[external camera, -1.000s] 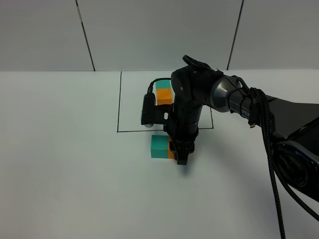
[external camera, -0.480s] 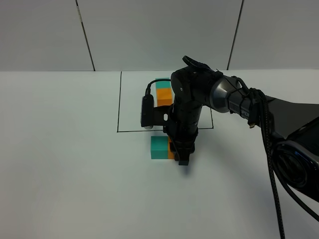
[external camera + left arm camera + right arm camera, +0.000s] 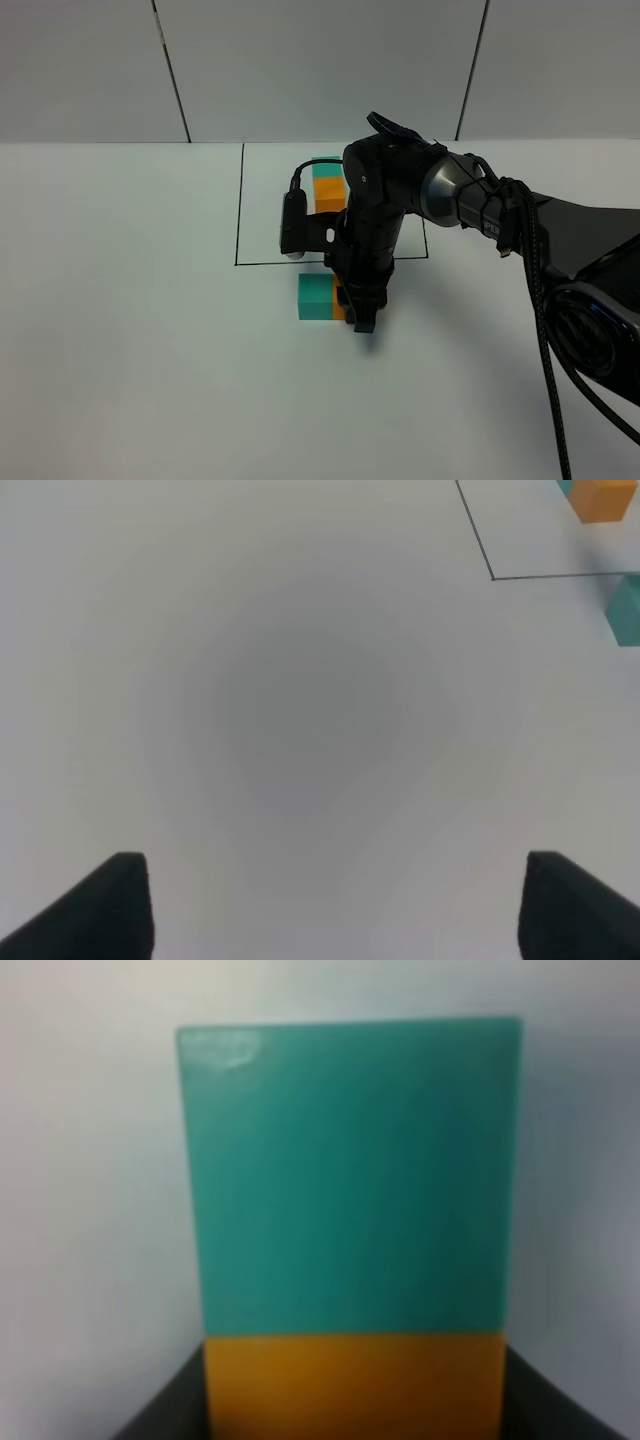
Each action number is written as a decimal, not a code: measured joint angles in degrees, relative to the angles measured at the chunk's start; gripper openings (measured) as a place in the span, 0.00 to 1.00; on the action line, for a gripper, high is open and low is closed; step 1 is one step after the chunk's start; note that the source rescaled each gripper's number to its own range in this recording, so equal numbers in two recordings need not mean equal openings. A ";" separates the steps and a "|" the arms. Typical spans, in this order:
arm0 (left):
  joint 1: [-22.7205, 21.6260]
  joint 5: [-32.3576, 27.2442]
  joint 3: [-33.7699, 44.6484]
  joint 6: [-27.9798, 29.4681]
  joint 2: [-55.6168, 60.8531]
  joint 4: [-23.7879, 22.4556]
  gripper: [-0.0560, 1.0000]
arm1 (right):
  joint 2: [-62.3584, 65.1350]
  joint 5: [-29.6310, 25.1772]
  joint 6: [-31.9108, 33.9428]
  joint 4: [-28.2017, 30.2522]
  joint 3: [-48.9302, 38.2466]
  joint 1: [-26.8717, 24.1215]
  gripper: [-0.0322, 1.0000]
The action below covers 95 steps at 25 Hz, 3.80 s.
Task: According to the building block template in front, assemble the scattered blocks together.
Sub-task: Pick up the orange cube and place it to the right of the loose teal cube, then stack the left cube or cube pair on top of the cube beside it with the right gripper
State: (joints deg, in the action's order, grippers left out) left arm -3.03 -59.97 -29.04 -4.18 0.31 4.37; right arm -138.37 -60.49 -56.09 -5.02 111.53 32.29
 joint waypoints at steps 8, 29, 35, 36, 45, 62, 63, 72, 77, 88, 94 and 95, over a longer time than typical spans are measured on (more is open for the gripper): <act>0.00 0.00 0.00 0.00 0.00 0.00 0.69 | 2.00 1.01 7.09 -1.54 -0.18 0.20 0.66; 0.00 0.00 0.00 0.05 0.00 -0.03 0.69 | 35.35 6.26 50.10 12.66 -17.09 -16.33 0.83; 0.00 0.00 0.00 0.05 0.00 -0.03 0.69 | 45.87 23.50 53.62 12.56 -40.28 -19.11 0.83; 0.00 0.00 0.00 0.05 0.00 -0.03 0.69 | 47.20 25.74 53.89 12.21 -43.20 -19.31 0.83; 0.00 0.00 0.00 0.05 0.00 -0.03 0.69 | 50.08 29.49 51.85 11.45 -51.08 -19.50 0.82; 0.00 0.00 0.00 -0.01 0.00 -0.03 0.69 | 25.34 8.29 20.78 9.66 -17.16 -4.57 0.80; 0.00 0.00 0.00 -0.01 0.00 -0.03 0.69 | 22.29 6.40 19.47 9.07 -13.87 -3.30 0.80; 0.00 0.00 0.00 -0.01 0.00 -0.03 0.69 | 6.11 -4.39 10.65 3.46 4.20 2.17 0.74; 0.00 0.00 0.00 -0.01 0.00 -0.03 0.69 | 2.93 -4.45 8.99 3.42 5.04 2.19 0.74; 0.00 0.00 0.00 -0.01 0.00 -0.03 0.69 | -0.62 -2.75 7.88 -0.41 5.04 2.19 0.73; 0.00 0.00 0.00 -0.01 0.00 -0.03 0.69 | -1.33 -1.68 7.88 -0.54 5.04 2.19 0.71; 0.00 0.00 0.00 -0.01 0.00 -0.03 0.69 | -1.33 -1.53 7.88 -0.58 5.04 2.19 0.69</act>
State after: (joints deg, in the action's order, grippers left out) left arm -3.03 -59.97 -29.04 -4.19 0.31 4.33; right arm -139.70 -62.02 -48.21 -5.60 116.57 34.48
